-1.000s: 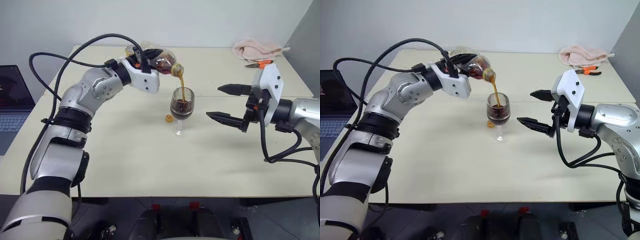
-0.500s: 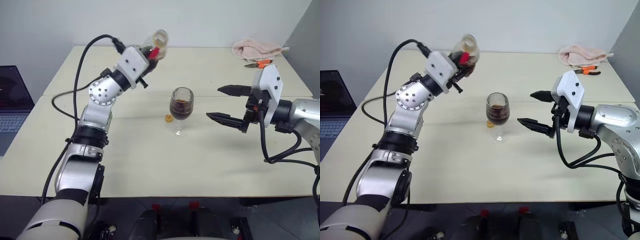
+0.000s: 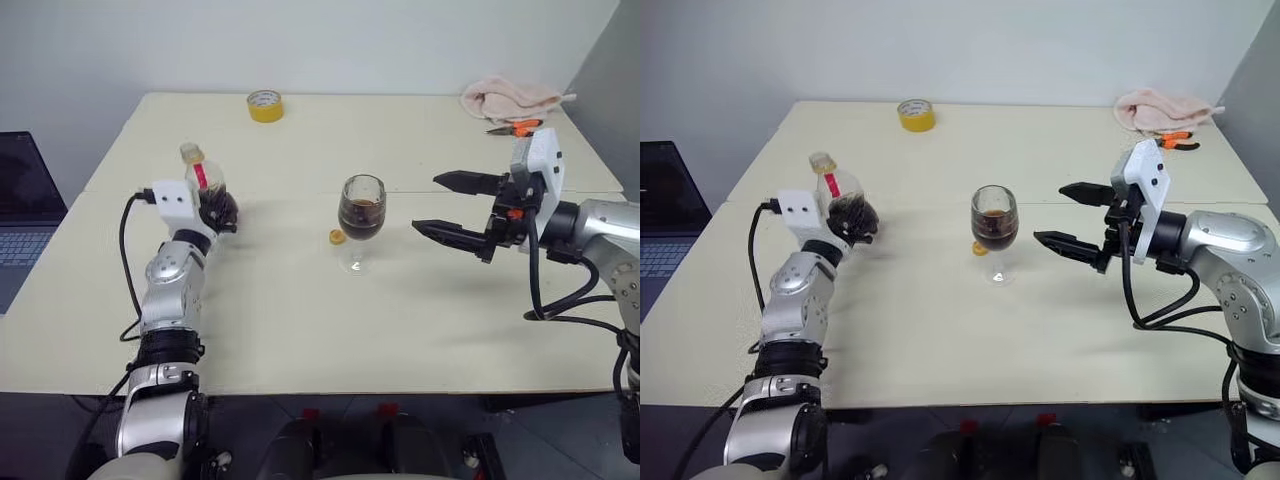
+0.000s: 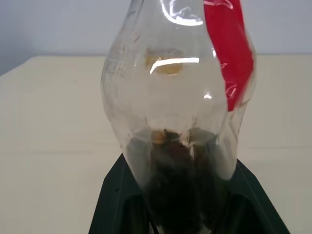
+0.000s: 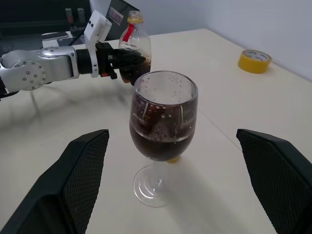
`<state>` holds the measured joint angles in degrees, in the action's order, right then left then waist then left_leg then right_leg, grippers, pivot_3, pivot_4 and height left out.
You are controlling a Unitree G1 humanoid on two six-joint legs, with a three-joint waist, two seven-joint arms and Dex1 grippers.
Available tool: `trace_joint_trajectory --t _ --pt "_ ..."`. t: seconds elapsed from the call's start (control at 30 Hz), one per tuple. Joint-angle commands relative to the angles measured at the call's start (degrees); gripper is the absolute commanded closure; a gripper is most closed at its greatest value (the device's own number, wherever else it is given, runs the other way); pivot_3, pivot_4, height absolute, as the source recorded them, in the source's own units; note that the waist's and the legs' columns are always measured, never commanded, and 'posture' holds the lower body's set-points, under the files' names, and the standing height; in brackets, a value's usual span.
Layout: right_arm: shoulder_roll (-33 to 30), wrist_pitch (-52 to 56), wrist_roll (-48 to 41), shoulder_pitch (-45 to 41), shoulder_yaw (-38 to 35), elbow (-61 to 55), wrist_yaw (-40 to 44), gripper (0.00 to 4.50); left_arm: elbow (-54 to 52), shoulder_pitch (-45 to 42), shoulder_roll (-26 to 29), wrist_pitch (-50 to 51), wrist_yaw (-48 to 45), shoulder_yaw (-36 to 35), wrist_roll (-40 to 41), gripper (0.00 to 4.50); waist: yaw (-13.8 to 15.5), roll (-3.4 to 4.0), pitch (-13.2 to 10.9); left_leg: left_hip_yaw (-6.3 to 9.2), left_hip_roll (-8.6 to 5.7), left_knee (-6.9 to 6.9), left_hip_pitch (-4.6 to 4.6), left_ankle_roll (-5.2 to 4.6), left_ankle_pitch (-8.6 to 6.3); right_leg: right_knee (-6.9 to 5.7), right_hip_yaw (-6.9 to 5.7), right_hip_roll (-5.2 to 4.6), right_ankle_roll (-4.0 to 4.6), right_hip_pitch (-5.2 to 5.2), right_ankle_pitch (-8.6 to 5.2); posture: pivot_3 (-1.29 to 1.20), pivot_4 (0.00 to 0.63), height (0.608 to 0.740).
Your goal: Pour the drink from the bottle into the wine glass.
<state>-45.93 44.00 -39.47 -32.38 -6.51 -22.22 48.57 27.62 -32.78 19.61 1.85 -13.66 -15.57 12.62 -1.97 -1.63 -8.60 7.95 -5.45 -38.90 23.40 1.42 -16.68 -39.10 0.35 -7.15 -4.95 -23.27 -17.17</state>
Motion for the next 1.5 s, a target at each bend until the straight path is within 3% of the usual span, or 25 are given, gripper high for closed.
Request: trace_joint_trajectory --t 0.03,0.17,0.53,0.7,0.97,1.27,1.5 --pt "-0.39 -1.00 -0.30 -1.94 -0.30 -0.70 0.90 0.00 -0.20 -0.18 -0.06 -2.88 0.85 -0.50 -0.30 3.35 0.23 -0.01 0.01 0.00 0.00 0.00 0.00 0.00 0.00 0.00 0.00 0.00 0.00 0.01 0.00 0.00 0.150 0.740" --pt "-0.39 -0.98 -0.17 -2.38 0.03 -0.53 1.15 0.00 1.86 -0.19 -0.08 -4.22 1.22 -0.68 -0.44 3.35 0.19 -0.05 0.03 -0.03 -0.01 0.00 0.00 0.00 0.00 0.01 0.02 -0.02 -0.01 0.02 0.01 0.00 0.150 0.740" --pt "-0.39 -1.03 0.33 -2.38 0.16 -0.59 1.10 0.00 1.68 2.00 0.54 -5.48 1.43 -0.14 -1.06 0.02 0.14 -0.05 0.05 -0.04 0.00 0.02 0.00 0.00 0.00 0.00 0.02 -0.01 -0.01 0.01 0.01 0.00 0.150 0.740" --pt "-0.48 -1.10 0.50 -2.34 0.05 -0.53 1.12 0.00 -7.02 4.33 2.20 -0.70 -1.36 0.69 0.18 0.02 0.13 -0.05 0.05 -0.03 0.01 0.02 0.00 0.00 -0.01 0.00 0.03 -0.01 -0.01 0.01 0.01 0.00 0.150 0.740" --pt "-1.39 -1.41 0.98 -2.20 -0.28 0.09 1.87 0.00 -30.15 14.65 10.14 14.99 -10.31 0.67 5.40 0.02 0.03 -0.03 0.07 -0.03 0.05 0.09 -0.02 0.00 -0.01 0.01 0.07 0.01 0.00 0.00 0.01 0.00 0.150 0.740" --pt "-2.50 -3.01 2.68 -2.54 0.32 2.58 3.69 0.00 -36.10 19.55 16.48 19.46 -11.28 -6.02 7.24 0.02 0.28 -0.02 0.06 -0.04 0.03 0.12 -0.04 0.00 -0.01 0.06 0.08 0.00 -0.01 0.04 0.01 0.00 0.150 0.740" --pt "-3.76 -3.87 3.58 -3.34 -0.04 4.19 5.26 0.00 -47.51 14.58 26.57 32.53 -28.22 -5.31 25.31 0.02 0.24 -0.01 0.05 -0.03 0.04 0.12 -0.02 0.00 -0.02 0.07 0.07 0.00 -0.01 0.04 0.00 0.00 0.150 0.740"
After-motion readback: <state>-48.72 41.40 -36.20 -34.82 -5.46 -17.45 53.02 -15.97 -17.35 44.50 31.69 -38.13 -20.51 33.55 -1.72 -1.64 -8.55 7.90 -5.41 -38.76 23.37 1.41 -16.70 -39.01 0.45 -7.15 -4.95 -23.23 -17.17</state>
